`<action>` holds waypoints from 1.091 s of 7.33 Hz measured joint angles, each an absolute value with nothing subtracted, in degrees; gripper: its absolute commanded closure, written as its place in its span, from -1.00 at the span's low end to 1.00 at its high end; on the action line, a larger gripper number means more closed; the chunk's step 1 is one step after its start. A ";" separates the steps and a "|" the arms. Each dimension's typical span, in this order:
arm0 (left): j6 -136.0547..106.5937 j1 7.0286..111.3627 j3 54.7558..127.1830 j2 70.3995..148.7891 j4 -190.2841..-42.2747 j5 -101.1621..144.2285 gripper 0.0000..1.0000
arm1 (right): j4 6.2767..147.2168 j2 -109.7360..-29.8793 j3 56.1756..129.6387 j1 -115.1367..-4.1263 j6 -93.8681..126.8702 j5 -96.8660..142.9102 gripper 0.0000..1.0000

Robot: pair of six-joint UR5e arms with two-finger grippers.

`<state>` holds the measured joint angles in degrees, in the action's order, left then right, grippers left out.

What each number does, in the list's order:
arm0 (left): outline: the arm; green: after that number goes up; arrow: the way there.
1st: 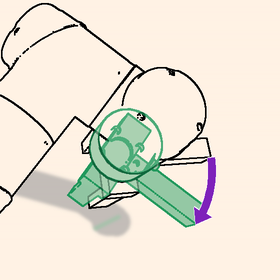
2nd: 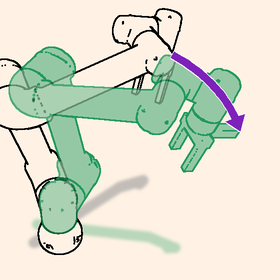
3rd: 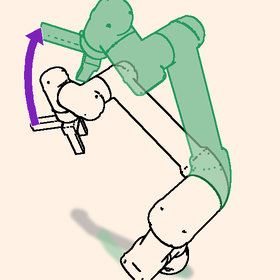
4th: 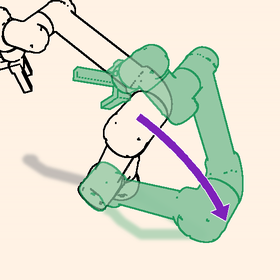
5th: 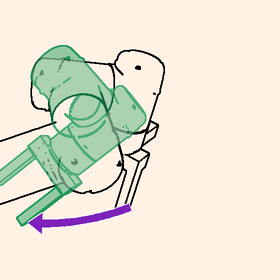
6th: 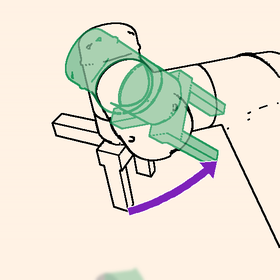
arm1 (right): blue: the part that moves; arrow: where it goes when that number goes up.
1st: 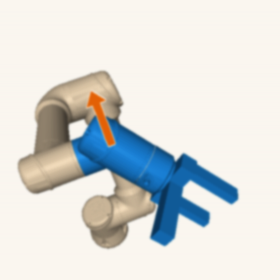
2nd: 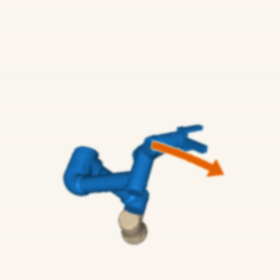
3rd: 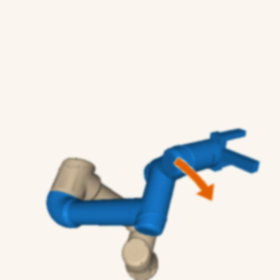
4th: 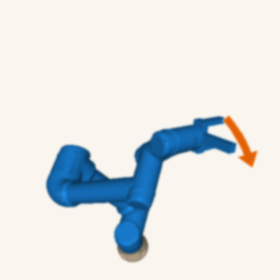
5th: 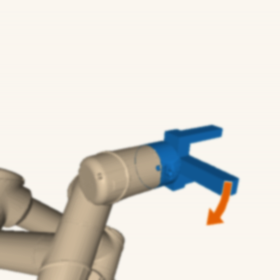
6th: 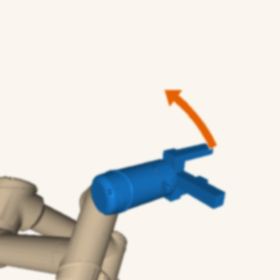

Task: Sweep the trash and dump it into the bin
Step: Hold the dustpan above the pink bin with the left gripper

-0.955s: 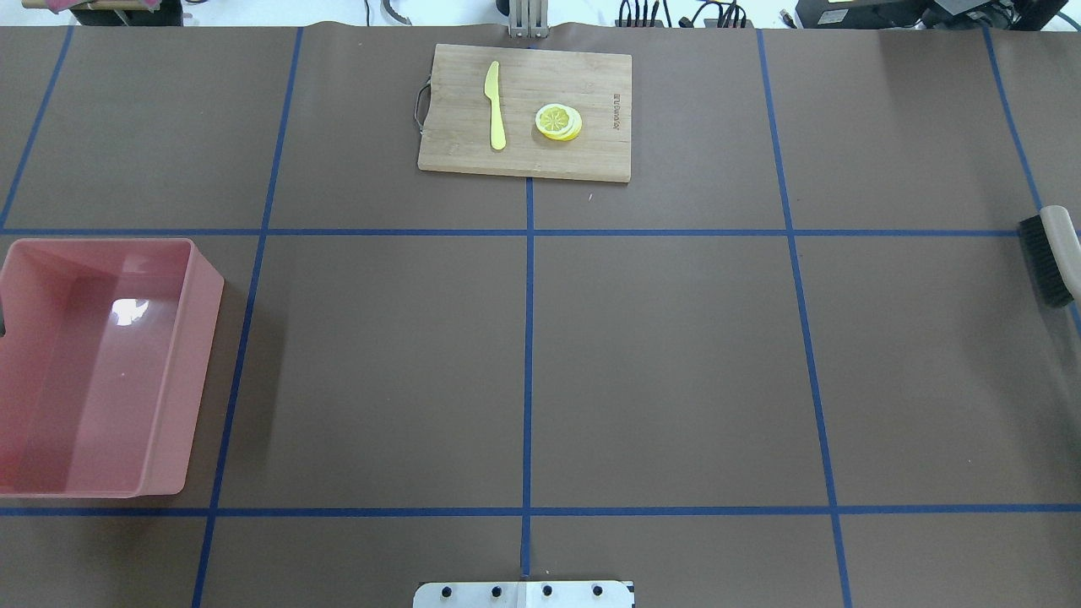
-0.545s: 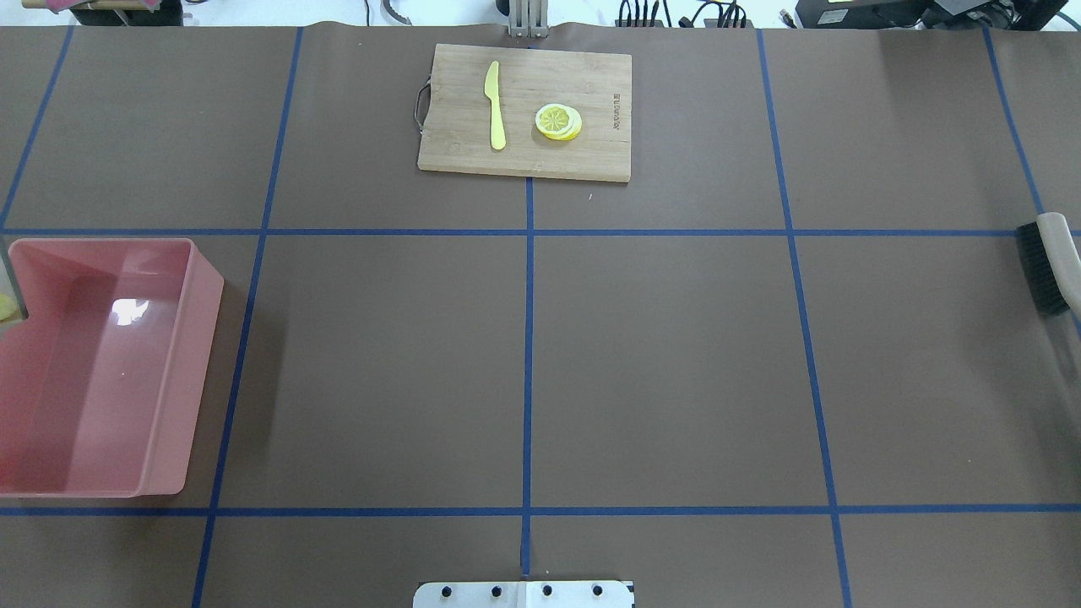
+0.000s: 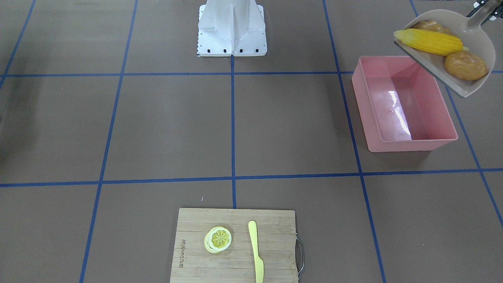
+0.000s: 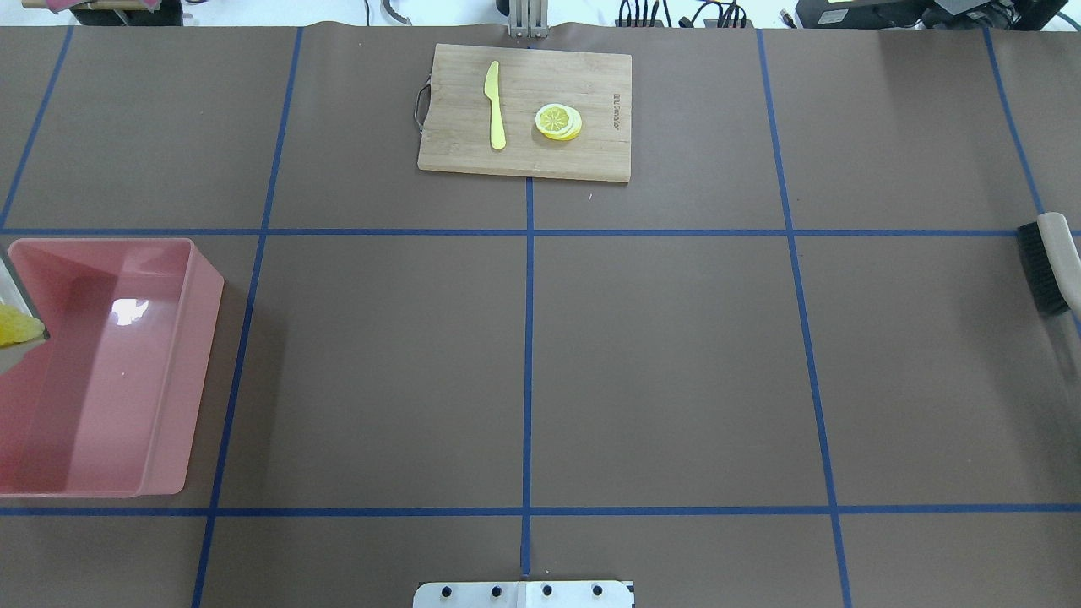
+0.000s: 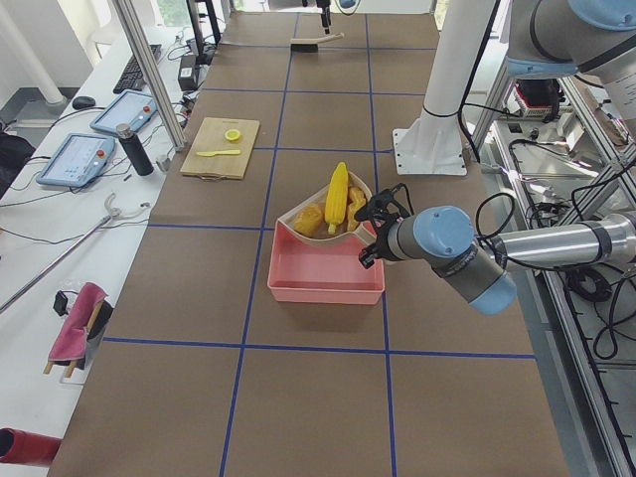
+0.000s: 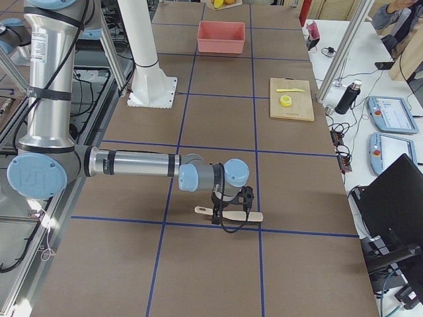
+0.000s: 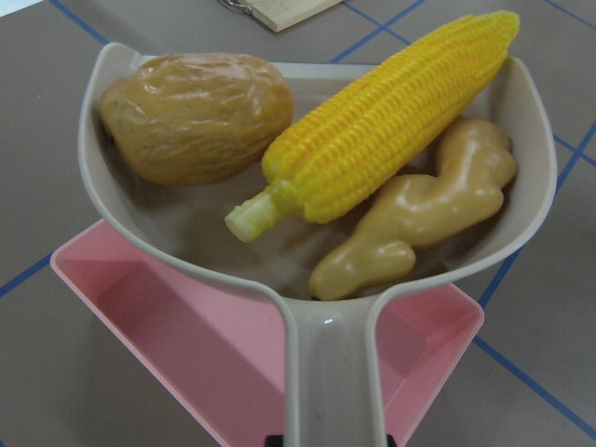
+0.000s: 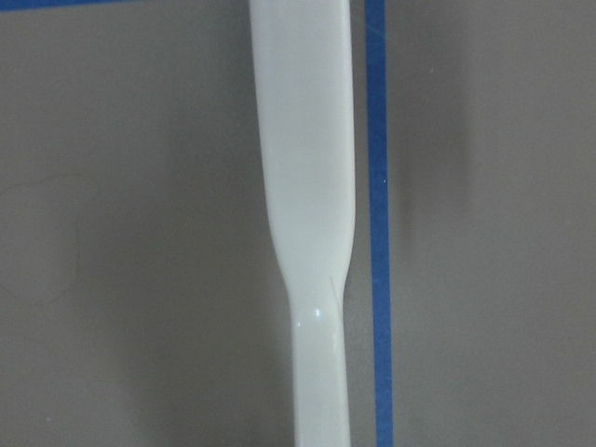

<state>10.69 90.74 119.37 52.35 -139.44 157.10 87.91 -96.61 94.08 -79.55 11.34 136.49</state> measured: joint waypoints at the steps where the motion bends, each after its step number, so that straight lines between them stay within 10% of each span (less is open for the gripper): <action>1: 12.38 90.39 122.11 50.31 -136.48 155.11 1.00 | 87.91 -96.14 94.38 -82.41 11.18 135.87 -1.00; 8: 40.06 89.80 128.64 43.89 -114.71 143.19 1.00 | 87.96 -95.79 97.20 -89.77 11.08 131.21 -1.00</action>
